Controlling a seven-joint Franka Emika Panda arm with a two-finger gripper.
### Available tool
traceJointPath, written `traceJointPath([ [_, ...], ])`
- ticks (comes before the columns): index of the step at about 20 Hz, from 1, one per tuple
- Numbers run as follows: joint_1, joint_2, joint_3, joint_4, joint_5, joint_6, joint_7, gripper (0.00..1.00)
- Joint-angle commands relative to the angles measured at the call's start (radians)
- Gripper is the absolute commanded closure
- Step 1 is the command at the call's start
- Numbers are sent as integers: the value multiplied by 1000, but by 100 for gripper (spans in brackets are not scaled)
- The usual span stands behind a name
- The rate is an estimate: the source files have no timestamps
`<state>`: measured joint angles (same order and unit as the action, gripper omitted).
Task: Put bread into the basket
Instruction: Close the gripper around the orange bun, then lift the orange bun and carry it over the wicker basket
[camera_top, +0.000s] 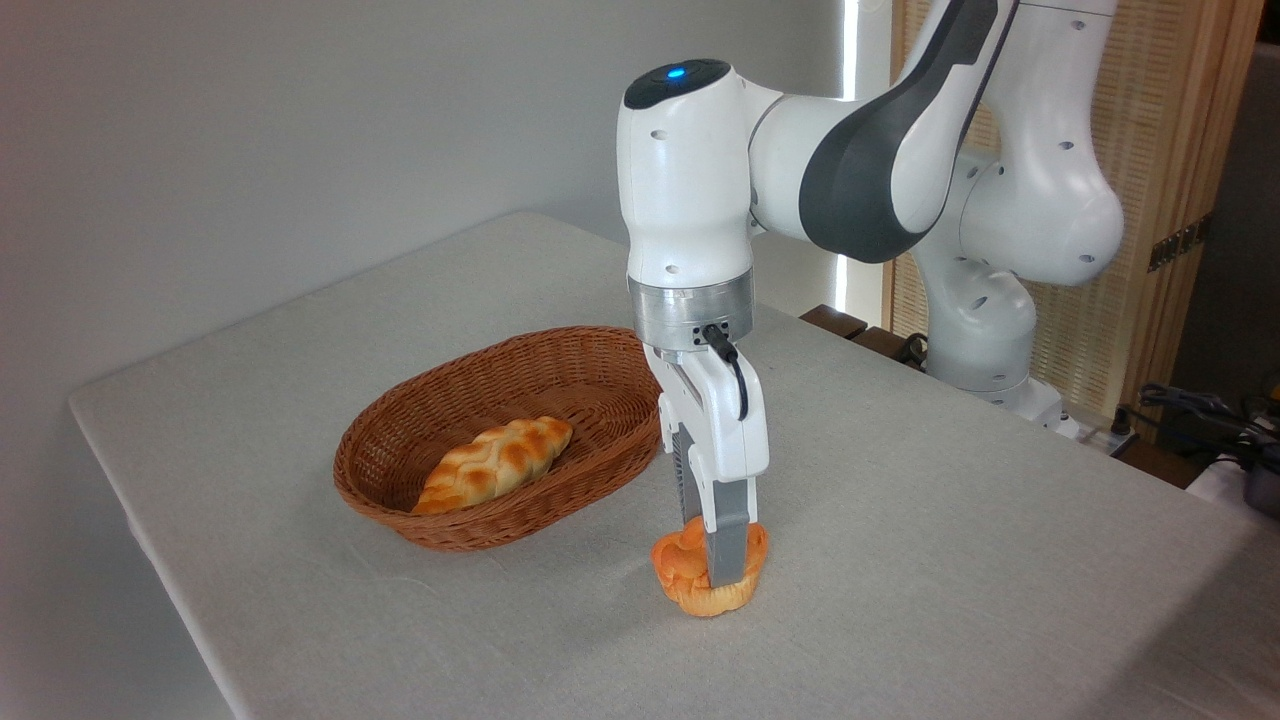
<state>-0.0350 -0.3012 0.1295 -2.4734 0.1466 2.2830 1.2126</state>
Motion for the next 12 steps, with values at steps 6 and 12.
traceJointPath([
  [6, -8, -35, 39, 167, 8, -230, 7, 60],
  [12, -23, -33, 19, 369, -79, -506, -83, 54],
])
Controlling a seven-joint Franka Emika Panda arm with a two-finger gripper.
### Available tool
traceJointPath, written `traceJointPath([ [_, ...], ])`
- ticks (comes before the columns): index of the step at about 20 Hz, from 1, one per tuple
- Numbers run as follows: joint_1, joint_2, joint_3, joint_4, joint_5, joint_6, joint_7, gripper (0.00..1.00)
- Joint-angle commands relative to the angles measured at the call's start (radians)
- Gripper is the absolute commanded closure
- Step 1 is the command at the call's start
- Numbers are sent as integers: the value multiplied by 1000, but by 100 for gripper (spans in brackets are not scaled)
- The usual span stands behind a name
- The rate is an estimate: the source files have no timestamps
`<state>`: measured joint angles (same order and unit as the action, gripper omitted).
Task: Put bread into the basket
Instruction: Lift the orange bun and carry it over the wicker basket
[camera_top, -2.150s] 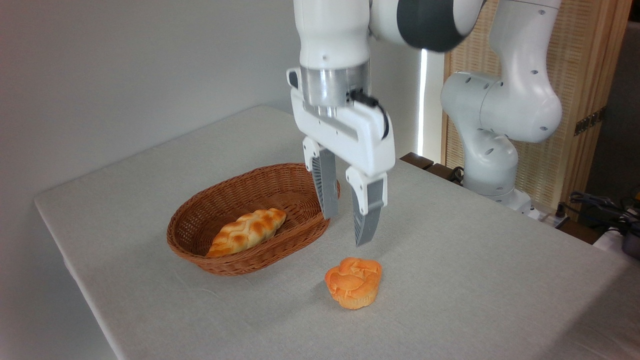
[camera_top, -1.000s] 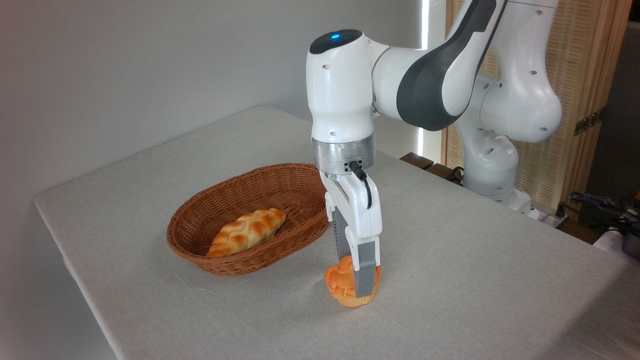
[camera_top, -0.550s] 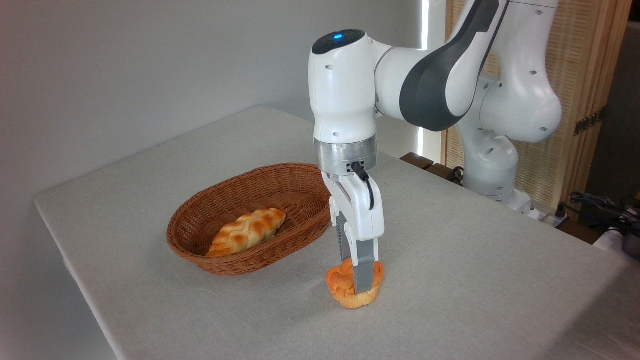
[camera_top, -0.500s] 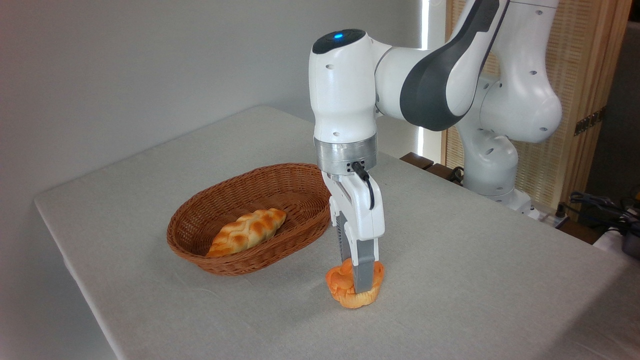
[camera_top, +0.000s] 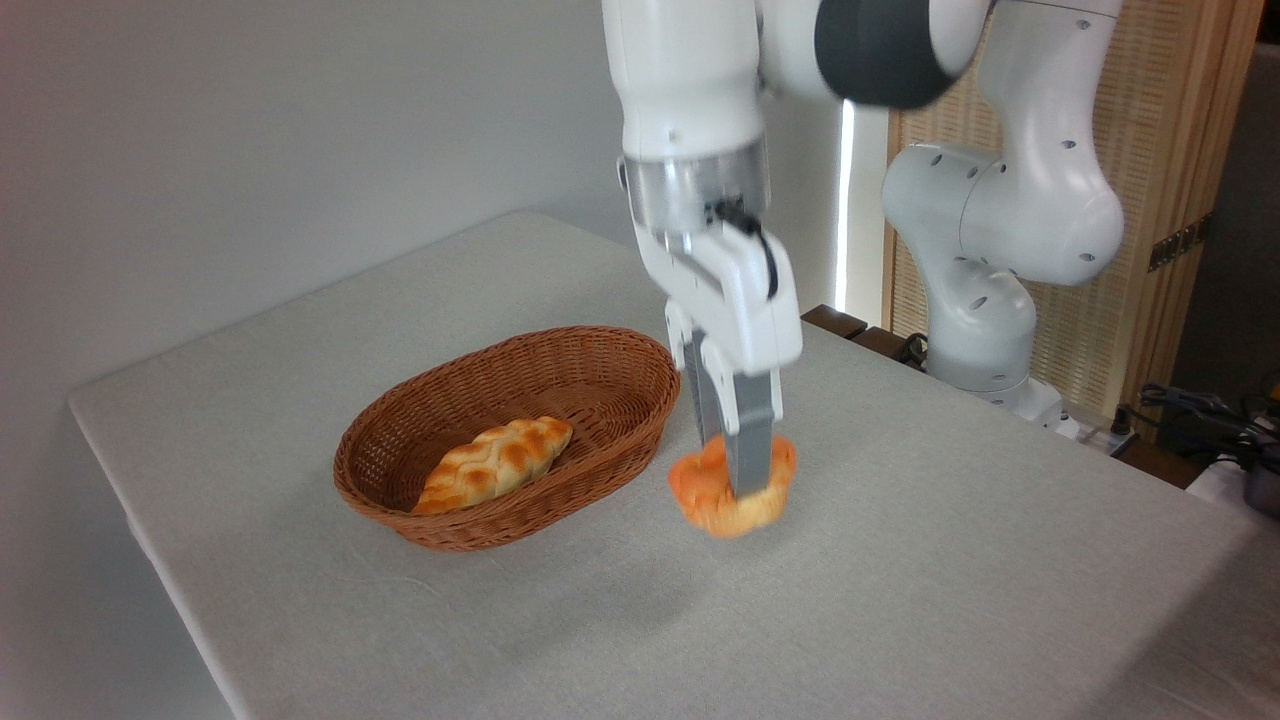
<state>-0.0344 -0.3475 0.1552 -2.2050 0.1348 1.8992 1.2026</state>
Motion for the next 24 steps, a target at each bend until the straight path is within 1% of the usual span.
traceJointPath([
  [1, -42, 13, -20, 109, -95, -146, -136, 54],
  [2, -50, 13, -38, 111, -115, -150, -214, 54],
  [4, -68, 21, -109, 111, -150, -150, -375, 54],
  [6, -91, 42, -179, 111, -196, -147, -536, 54],
  [7, -104, 51, -215, 111, -207, -141, -593, 54],
  [8, -108, 61, -250, 111, -207, -138, -638, 53],
  [9, -108, 70, -288, 111, -207, -137, -676, 52],
  [11, -108, 100, -345, 108, -208, -131, -736, 49],
  [14, -114, 154, -397, 100, -208, -56, -834, 23],
  [15, -125, 163, -404, 100, -205, -42, -871, 13],
  [17, -143, 180, -404, 94, -193, -28, -888, 0],
  [24, -147, 180, -404, 73, -176, -17, -881, 0],
])
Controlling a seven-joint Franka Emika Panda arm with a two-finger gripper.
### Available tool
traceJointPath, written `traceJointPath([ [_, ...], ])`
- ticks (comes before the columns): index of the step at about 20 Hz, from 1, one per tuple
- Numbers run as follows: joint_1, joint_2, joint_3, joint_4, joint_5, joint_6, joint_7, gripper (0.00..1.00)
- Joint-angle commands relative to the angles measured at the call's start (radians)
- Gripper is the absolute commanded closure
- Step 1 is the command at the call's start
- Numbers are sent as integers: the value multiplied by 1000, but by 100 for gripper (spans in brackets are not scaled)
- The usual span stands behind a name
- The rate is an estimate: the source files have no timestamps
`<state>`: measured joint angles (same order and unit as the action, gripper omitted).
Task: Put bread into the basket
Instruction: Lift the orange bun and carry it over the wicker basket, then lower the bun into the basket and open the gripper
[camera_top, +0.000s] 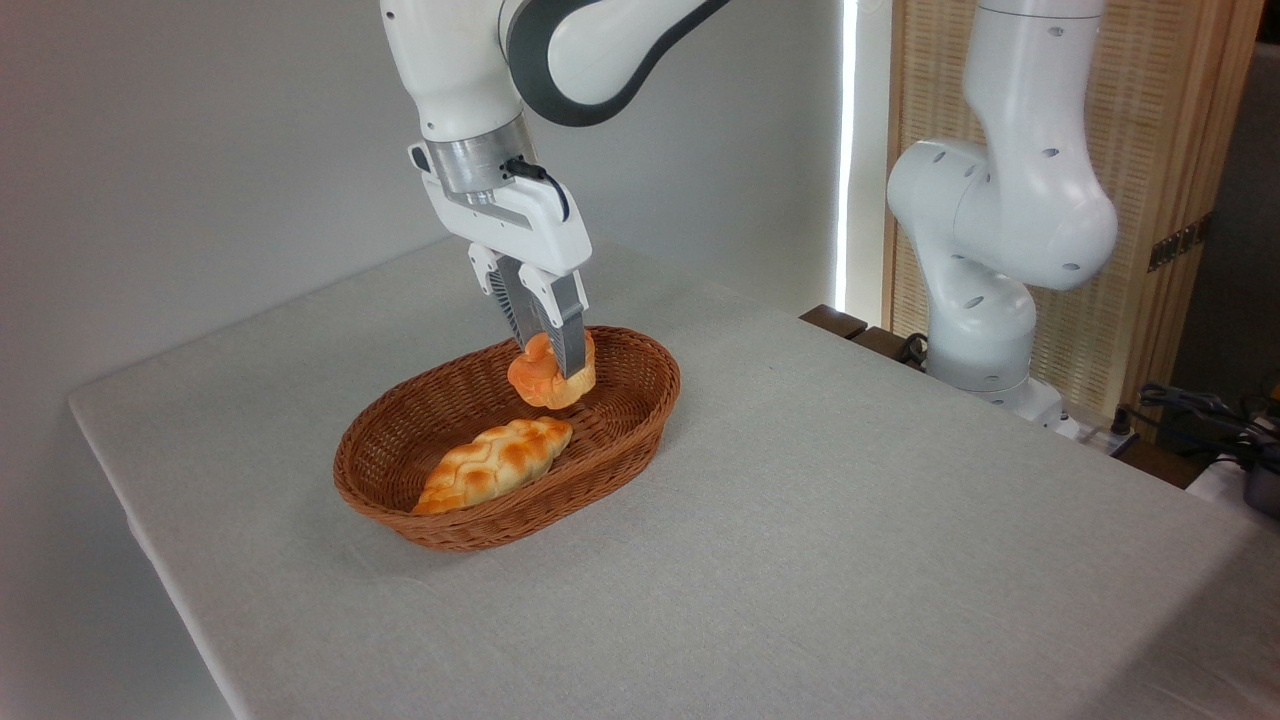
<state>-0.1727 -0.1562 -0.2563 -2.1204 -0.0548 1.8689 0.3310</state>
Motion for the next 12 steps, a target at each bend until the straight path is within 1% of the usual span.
traceJointPath([
  [1, -8, -11, 9, -12, 13, 13, -9, 0],
  [9, -4, -17, 20, -1, 13, -1, -18, 0],
  [11, -1, -20, 40, 34, 13, -11, -20, 0],
  [12, 1, -19, 66, 75, 13, -39, -17, 0],
])
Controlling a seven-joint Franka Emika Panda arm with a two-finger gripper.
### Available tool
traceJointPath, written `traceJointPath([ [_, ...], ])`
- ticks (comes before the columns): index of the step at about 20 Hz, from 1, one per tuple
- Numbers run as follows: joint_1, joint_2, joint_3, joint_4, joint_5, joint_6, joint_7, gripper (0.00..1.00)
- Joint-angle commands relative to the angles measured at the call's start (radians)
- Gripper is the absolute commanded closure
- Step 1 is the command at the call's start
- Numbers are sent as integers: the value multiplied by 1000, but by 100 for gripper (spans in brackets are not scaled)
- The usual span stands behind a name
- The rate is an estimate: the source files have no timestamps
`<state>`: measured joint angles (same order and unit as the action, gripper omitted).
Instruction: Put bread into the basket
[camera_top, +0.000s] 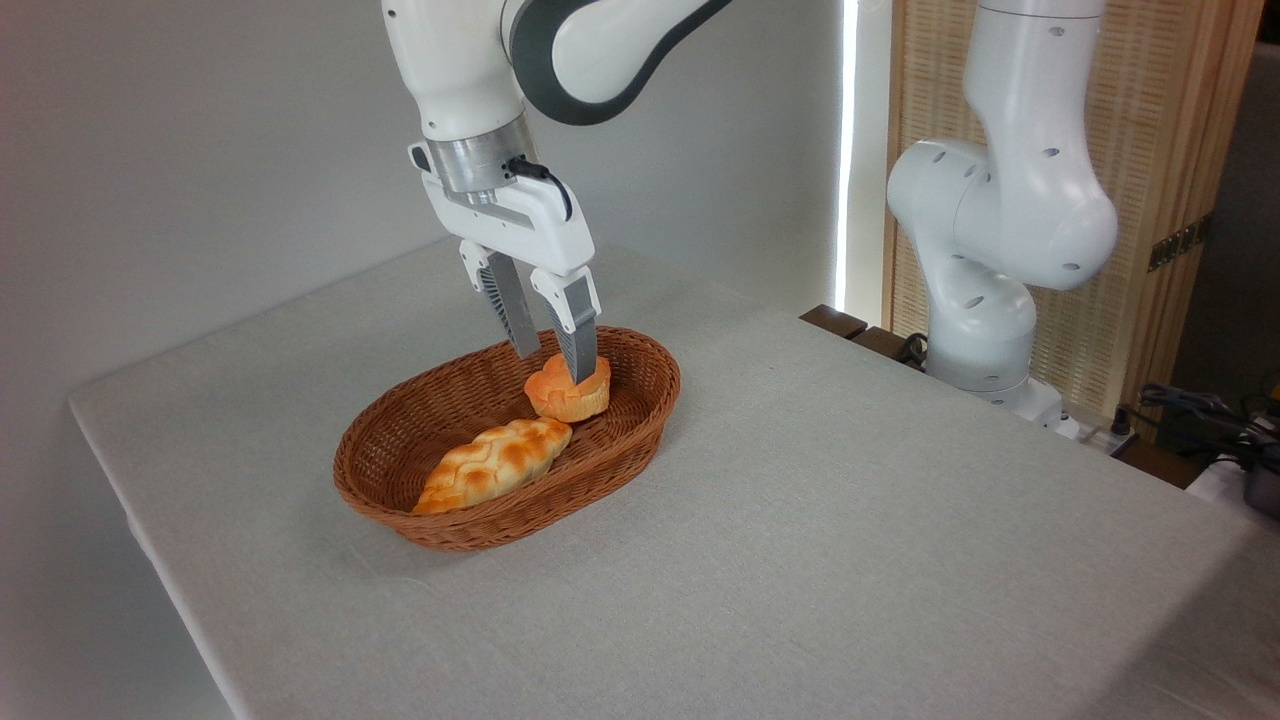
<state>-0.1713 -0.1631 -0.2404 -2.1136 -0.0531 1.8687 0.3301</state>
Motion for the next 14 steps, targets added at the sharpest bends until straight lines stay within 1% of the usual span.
traceJointPath([
  [1, -1, -4, 76, 133, 12, -77, -8, 0],
  [3, -1, 26, 143, 266, 13, -156, 26, 0],
  [4, -1, 31, 183, 315, 12, -192, 71, 0],
  [6, -1, 39, 246, 389, 12, -250, 209, 0],
  [8, -1, 42, 302, 423, 10, -261, 318, 0],
  [10, 1, 42, 334, 440, 7, -261, 339, 0],
  [14, -1, 45, 337, 458, 12, -264, 325, 0],
])
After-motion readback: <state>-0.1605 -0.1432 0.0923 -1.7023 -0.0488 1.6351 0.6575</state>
